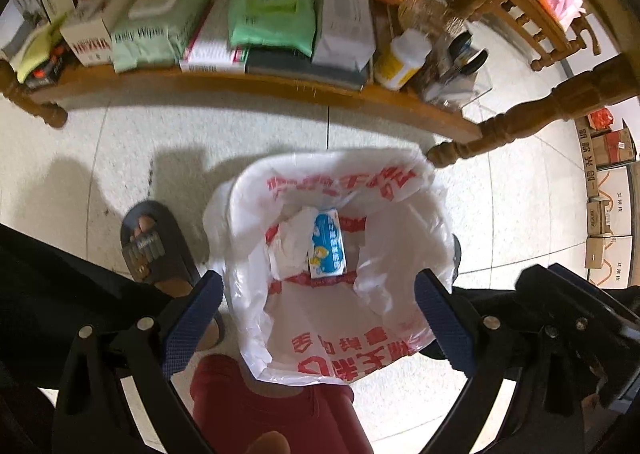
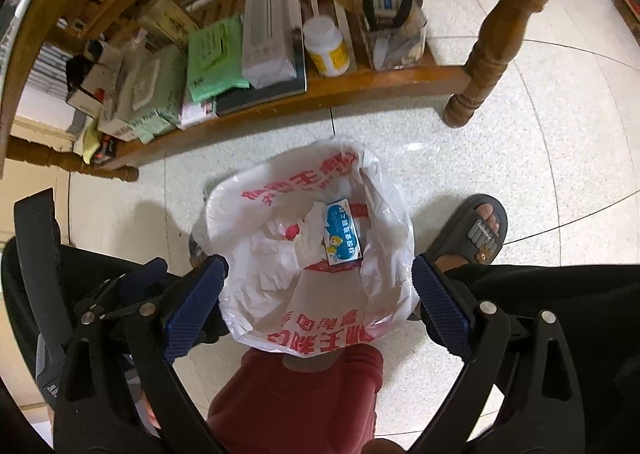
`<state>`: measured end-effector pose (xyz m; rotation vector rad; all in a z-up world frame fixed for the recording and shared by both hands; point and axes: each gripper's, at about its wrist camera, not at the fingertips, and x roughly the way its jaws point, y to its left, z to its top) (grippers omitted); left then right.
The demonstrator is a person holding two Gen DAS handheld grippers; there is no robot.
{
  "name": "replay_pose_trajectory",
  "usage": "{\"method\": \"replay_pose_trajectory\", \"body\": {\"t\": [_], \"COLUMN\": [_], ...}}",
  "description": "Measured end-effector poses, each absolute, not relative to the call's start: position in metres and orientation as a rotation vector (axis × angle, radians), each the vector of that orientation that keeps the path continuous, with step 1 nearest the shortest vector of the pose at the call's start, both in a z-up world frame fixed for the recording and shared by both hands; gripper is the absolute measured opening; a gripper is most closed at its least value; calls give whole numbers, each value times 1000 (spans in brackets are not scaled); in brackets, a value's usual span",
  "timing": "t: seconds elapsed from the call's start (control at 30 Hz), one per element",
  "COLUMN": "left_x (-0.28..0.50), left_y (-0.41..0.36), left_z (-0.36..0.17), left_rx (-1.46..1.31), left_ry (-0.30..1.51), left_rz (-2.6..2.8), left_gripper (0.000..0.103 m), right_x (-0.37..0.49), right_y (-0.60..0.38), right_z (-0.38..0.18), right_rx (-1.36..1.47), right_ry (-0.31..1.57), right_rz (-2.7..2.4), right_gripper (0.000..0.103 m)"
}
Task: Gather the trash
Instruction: 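Raise both open tools from the bag back toward the table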
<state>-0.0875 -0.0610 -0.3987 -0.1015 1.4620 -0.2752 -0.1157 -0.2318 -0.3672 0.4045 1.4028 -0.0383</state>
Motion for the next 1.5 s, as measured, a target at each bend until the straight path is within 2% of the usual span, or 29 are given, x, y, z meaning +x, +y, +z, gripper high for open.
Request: {"method": "replay_pose_trajectory", "body": {"t": [0.5,1.07,1.5], "left_x": [-92,-79,-52], "left_y": [-47,-30,-34], "left_z": [-305,-184,-122], "left_rx": [-107,-96,-71], "left_ry": [1273,1011,877], "left_rz": [-280,-270,-248], "left_gripper": [94,95,95], "right_x": [-137,-139,-126], "right_y": [-241,-235,-217], "right_z": [-259,-160,-92], "right_rx": [412,277,178], "right_ry": [1207,989,841], "right_rz": [10,-12,-30], "right_gripper": [92,96,96]}}
